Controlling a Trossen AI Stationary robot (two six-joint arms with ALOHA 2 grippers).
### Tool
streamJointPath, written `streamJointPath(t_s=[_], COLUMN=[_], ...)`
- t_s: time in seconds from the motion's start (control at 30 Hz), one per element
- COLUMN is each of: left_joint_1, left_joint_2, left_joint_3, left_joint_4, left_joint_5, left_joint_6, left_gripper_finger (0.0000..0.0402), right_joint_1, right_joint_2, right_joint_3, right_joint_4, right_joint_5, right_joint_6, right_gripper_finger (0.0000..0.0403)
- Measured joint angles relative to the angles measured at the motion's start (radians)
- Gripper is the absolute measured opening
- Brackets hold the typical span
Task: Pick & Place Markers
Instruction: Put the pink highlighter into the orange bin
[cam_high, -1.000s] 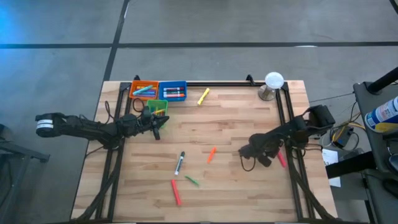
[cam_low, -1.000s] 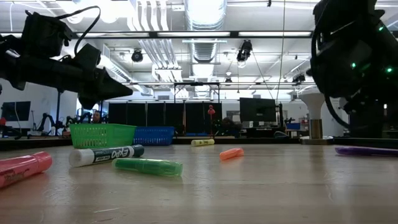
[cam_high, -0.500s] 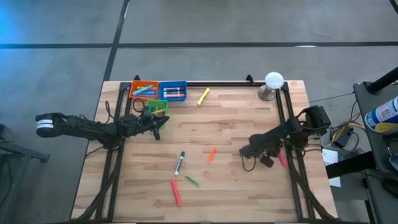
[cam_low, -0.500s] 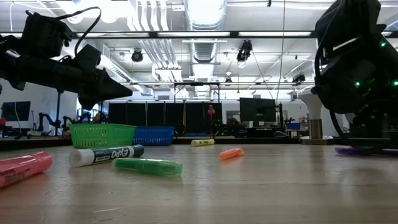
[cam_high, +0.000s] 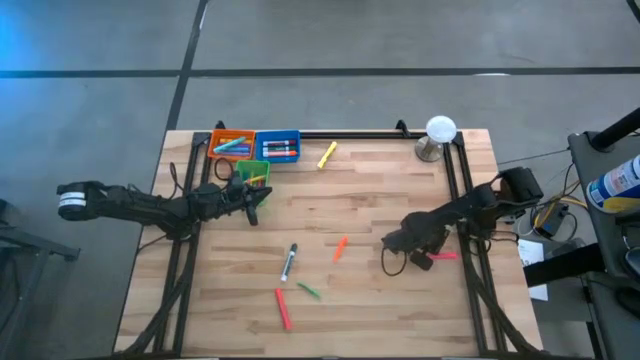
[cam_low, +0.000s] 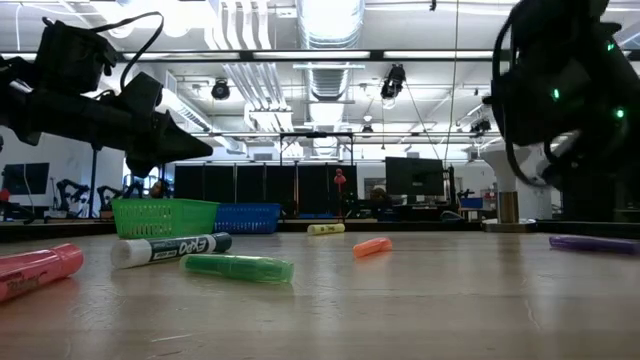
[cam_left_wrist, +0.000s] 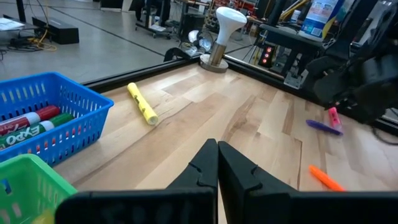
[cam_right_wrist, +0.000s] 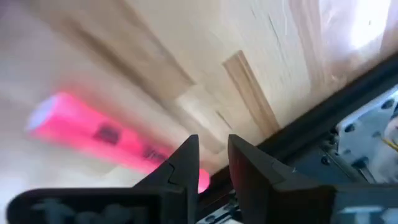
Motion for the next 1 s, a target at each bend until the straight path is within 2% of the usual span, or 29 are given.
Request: streamJointPath(t_s=[0.2,0.43,0.6,0.73,1.0], left_joint_1=[0.000,0.000,0.000,0.000,0.000], left_joint_2=[0.003,0.002,0.003,0.006,0.012], left_joint_3=[0.000,0.000,0.000,0.000,0.000], left_joint_4=[-0.001,-0.001,-0.001,-0.003,-0.006], left_joint_5=[0.000,0.000,0.000,0.000,0.000], left_joint_6=[0.002,0.006,0.007,0.008,0.010], left_gripper_finger=[0.0005,0.0004,0.0004,0.0004,0.0004], right_joint_1=[0.072,0.185,0.187,0.178,0.178], right_joint_2=[-0.129,-0.186,-0.172,-0.162,-0.156], right_joint_3=[0.049,0.034,0.004,-0.015,-0.069], right_joint_4=[0.018,0.196,0.189,0.229,0.318], right_joint_5=[-0.001,0.027,0.095,0.093,0.065], right_joint_6=[-0.029,-0.078,-0.102,-0.152,-0.150], right_gripper_finger=[0.0123,0.0163,0.0156,0.0145,0.0124])
